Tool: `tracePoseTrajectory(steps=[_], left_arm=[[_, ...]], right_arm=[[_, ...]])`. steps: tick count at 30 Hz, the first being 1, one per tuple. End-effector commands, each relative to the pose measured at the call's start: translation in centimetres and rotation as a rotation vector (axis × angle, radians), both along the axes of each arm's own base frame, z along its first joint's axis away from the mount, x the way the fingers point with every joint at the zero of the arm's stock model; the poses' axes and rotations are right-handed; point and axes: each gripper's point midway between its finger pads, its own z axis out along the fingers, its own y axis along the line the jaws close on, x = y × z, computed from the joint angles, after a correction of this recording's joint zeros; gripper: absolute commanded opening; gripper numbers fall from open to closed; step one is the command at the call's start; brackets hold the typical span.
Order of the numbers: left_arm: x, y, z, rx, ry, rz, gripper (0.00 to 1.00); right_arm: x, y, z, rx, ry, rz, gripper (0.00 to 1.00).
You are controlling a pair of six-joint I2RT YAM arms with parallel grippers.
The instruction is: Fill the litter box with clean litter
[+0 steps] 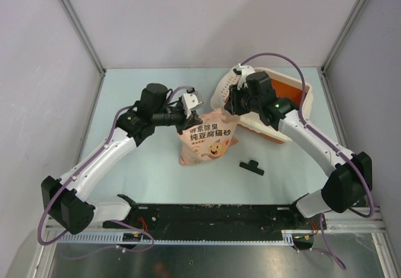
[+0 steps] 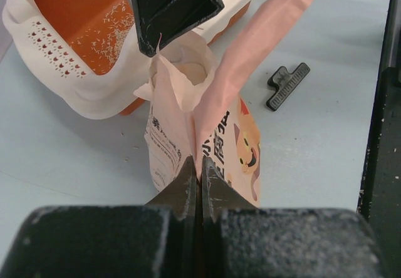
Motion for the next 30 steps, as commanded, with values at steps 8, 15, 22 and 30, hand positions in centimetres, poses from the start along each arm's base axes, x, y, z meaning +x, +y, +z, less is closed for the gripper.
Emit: tracePoseTrajectory(steps=[8, 15, 22, 30], left_arm=[[-1.9, -1.7, 3.6, -0.149, -0.036, -0.095, 0.0], [-2.1, -1.9, 2.6, -0.163, 0.0, -0.093, 0.0], [-2.1, -1.3, 2.1, -0.151, -0.008, -0.061, 0.0], [-1.2, -0.6, 1.3, -0.107, -0.012, 0.001, 0.0]], right_arm=[[-1.8, 1.3, -8.2, -0.074, 0.15, 0.004, 0.0], [-4.6, 5.7, -7.2, 0.086, 0.22, 0.157, 0.0], [-4.3, 5.8, -2.7, 0.267, 0.251, 0.168, 0.0], [-1.0, 2.0, 1.1, 0.569, 0.397, 0.052, 0.0]])
